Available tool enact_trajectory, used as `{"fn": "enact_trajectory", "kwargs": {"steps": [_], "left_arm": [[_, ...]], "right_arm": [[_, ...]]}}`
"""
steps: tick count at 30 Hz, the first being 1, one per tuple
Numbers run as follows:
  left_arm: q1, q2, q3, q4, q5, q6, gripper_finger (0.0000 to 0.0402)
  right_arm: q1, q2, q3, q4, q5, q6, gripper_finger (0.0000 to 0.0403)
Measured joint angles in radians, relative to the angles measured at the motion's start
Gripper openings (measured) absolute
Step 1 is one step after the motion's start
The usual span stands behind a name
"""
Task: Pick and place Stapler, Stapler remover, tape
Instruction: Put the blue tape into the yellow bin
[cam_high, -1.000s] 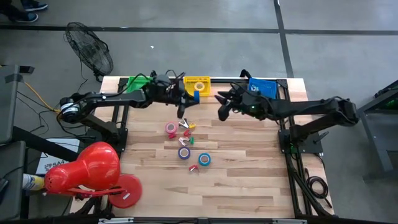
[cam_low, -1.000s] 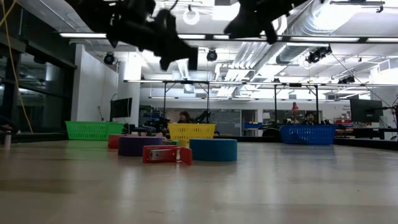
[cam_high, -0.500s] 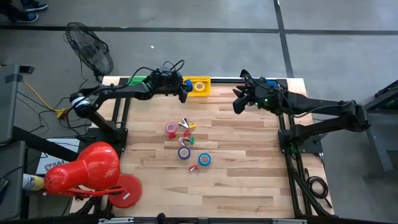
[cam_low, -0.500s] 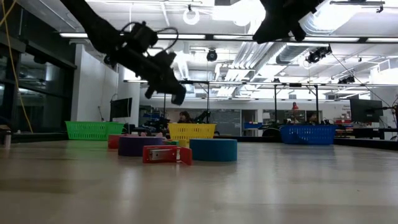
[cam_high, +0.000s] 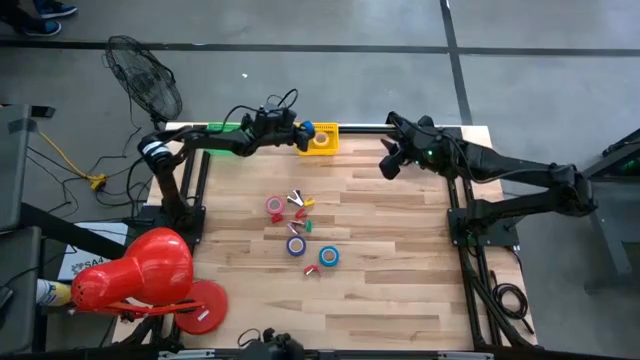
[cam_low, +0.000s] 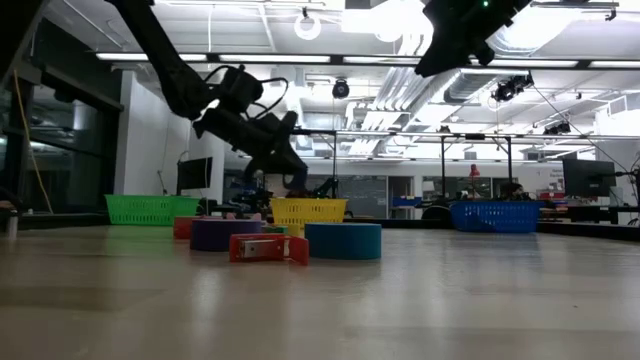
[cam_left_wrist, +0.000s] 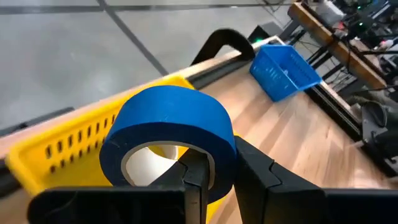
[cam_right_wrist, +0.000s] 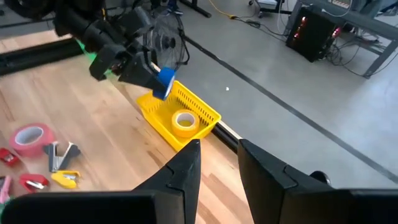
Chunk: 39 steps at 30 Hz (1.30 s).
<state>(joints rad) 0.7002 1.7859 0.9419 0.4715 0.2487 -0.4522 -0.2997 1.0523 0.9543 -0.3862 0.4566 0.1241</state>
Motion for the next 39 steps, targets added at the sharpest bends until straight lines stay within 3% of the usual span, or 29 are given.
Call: {"fn": "enact_trajectory", "kwargs": {"steps": [8,17,28,39], "left_arm": [[0.008,0.049,0.12,-0.17,0.035,0.111,0.0048],[0.091,0.05,0.132,-0.243,0.151,0.167,0.0048],[0.177,0.05,0.132,-0.241,0.397,0.08,0.0048],[0.17,0.106,0.133,-0.229,0.428,-0.023,0.0048]], "right_arm": [[-0.061,0.0,0.0,-0.011,-0.078,-0.058,0.0099],[-0.113,0.0,0.0,-0.054,-0.155,-0.091,0.0099],[-0.155,0.0,0.0,-0.051,-0.199,-0.131,0.0099],[-0.186,0.0,0.0,-0.03,-0.232,-0.131,0.0098]]}}
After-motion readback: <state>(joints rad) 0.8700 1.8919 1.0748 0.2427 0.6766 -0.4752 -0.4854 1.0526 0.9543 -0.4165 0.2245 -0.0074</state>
